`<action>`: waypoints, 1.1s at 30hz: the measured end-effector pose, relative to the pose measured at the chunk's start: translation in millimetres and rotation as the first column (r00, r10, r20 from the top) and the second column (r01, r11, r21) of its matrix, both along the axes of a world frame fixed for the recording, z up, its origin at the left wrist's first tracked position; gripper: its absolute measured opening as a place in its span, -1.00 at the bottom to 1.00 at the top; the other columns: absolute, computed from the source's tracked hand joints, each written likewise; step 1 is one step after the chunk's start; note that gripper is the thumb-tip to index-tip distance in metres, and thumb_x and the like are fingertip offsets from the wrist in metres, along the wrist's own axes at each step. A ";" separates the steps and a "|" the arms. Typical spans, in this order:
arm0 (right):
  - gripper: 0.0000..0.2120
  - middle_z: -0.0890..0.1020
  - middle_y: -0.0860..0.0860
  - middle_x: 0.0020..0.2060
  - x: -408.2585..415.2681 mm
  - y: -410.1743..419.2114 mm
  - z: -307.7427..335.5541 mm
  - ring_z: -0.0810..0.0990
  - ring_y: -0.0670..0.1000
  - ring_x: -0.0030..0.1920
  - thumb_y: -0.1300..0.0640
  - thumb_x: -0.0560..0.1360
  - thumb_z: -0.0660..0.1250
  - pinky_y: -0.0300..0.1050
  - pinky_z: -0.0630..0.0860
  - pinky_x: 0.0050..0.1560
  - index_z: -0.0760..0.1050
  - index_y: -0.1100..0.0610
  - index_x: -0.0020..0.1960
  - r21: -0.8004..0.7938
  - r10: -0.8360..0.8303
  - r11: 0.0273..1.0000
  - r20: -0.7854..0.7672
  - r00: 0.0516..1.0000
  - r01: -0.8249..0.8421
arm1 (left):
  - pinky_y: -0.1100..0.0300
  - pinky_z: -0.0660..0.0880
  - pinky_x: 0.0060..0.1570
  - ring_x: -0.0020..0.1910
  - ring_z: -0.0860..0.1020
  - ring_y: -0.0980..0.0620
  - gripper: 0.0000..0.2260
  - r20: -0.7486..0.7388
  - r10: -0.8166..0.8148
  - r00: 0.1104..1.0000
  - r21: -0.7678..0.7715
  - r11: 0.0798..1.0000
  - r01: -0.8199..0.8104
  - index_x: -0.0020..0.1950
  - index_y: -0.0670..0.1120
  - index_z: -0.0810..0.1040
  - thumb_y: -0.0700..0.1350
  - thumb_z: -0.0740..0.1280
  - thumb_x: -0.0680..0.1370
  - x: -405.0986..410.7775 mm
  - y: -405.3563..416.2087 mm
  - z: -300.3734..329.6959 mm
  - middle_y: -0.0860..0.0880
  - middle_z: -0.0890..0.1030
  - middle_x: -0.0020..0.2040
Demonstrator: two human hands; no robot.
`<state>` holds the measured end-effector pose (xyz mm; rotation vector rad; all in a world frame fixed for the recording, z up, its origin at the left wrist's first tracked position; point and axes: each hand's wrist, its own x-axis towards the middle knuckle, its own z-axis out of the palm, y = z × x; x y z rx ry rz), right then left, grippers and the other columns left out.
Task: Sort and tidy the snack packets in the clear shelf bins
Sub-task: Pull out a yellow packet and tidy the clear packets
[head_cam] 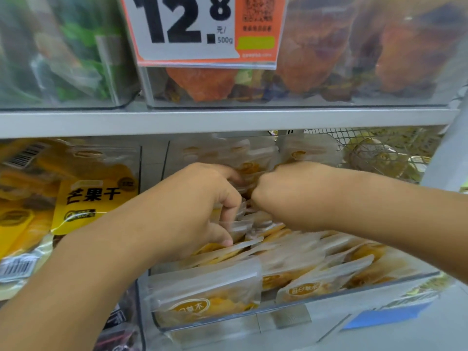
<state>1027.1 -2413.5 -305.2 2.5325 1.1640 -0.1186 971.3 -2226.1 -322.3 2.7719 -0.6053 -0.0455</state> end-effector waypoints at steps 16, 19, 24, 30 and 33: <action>-0.63 0.56 -0.04 -0.41 15.5 -46.0 -2.8 0.54 0.00 -0.32 -0.17 0.46 0.45 -0.13 0.50 -0.27 0.60 0.14 -0.26 0.137 -0.310 0.939 -0.060 0.949 0.315 | 0.20 0.42 -0.14 0.03 0.53 0.13 -0.82 0.260 0.145 0.955 0.033 0.987 -0.159 -0.33 0.13 0.58 0.10 0.48 0.44 -1.2 -54.4 4.6 0.20 0.55 0.03; -0.68 0.62 0.08 -0.36 19.0 -45.2 -3.6 0.58 0.11 -0.28 -0.09 0.48 0.46 -0.06 0.52 -0.29 0.65 0.18 -0.17 0.178 -0.230 0.954 -0.083 0.970 0.241 | 0.12 0.54 -0.05 -0.04 0.53 0.13 -0.81 0.188 0.163 0.969 0.046 0.984 -0.174 -0.32 0.12 0.60 0.09 0.54 0.43 -0.5 -52.8 5.7 0.19 0.52 -0.06; -0.74 0.71 0.04 -0.25 19.9 -61.3 -3.3 0.63 0.01 -0.23 -0.07 0.53 0.41 -0.08 0.51 -0.15 0.72 0.12 -0.08 0.370 -0.121 0.918 -0.073 0.990 0.140 | 0.15 0.54 -0.03 -0.15 0.56 0.17 -0.82 0.130 0.159 0.979 -0.007 0.987 -0.159 -0.31 0.11 0.62 0.06 0.53 0.46 2.2 -46.1 5.8 0.17 0.59 -0.20; -0.57 0.44 -0.01 -0.57 22.4 -48.7 -21.4 0.42 -0.05 -0.48 -0.05 0.52 0.43 -0.13 0.48 -0.31 0.50 0.16 -0.42 0.314 -0.070 0.942 -0.152 0.986 0.115 | 0.27 0.50 -0.13 -0.24 0.56 0.23 -0.86 0.126 0.086 0.988 -0.157 0.985 -0.066 -0.34 0.15 0.68 0.06 0.58 0.39 1.5 -41.0 0.5 0.22 0.60 -0.31; -0.68 0.54 -0.09 -0.51 17.4 -48.7 -2.0 0.50 -0.14 -0.43 -0.12 0.48 0.46 -0.31 0.40 -0.41 0.64 0.10 -0.28 0.287 -0.155 0.933 -0.221 0.963 0.216 | 0.32 0.48 -0.16 -0.21 0.56 0.26 -0.85 0.156 0.064 0.986 -0.190 0.981 -0.034 -0.35 0.15 0.67 0.04 0.58 0.39 3.6 -36.2 -4.1 0.24 0.60 -0.30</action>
